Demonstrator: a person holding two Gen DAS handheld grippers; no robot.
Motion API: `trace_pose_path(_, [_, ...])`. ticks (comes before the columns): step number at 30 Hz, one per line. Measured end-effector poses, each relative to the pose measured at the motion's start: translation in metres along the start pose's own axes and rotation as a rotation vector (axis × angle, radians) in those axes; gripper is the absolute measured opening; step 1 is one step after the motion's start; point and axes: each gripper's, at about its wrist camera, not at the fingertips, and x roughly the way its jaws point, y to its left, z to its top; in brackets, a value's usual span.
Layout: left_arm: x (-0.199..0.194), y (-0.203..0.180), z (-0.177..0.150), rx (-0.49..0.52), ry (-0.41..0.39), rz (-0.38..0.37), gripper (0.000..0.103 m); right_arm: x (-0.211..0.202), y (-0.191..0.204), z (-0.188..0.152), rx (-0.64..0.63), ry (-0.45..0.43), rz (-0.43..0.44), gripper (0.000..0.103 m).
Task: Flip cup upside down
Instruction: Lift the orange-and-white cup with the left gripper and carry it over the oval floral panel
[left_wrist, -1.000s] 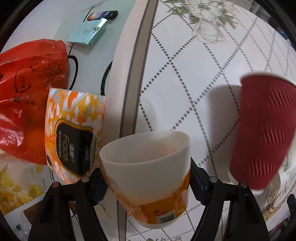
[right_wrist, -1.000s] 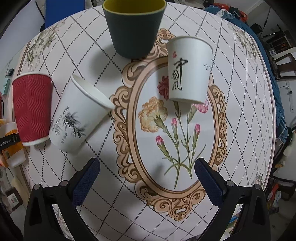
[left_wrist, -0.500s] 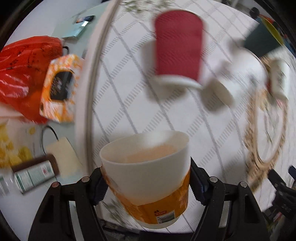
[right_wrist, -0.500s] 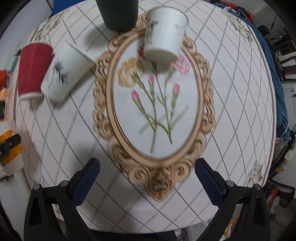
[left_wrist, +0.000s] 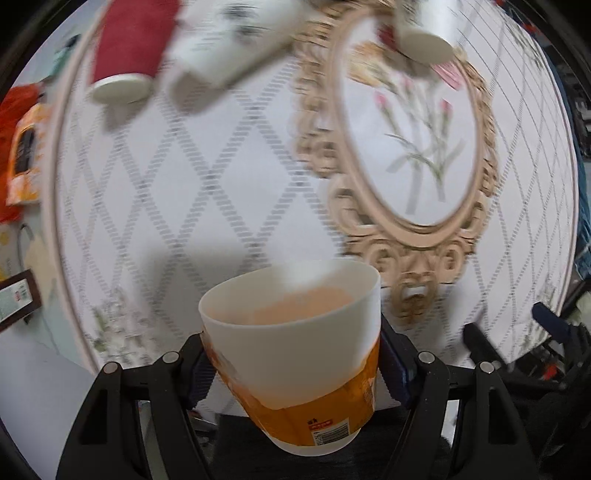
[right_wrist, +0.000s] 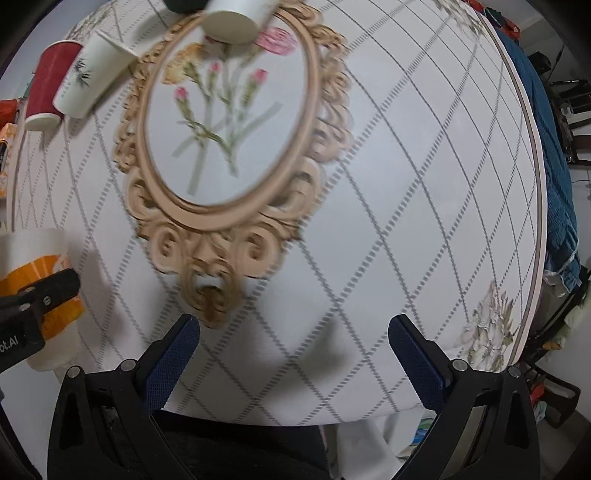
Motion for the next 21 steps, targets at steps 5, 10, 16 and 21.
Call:
trace_pose_path(5, [0.021, -0.053, -0.005, 0.029, 0.052, -0.025, 0.073, 0.015, -0.038, -0.009, 0.017, 0.024, 0.002, 0.103])
trace_pose_path(10, [0.038, -0.082, -0.006, 0.027, 0.056, -0.006, 0.073, 0.023, -0.06, -0.005, 0.038, 0.034, -0.003, 0.103])
trace_pose_path(16, [0.05, -0.108, -0.017, 0.031, 0.053, 0.008, 0.074, 0.031, -0.087, -0.007, 0.069, 0.04, 0.004, 0.103])
trace_pose_path(21, [0.054, -0.121, -0.027, 0.029, 0.064, 0.028, 0.074, 0.024, -0.092, 0.002, 0.088, 0.04, 0.001, 0.103])
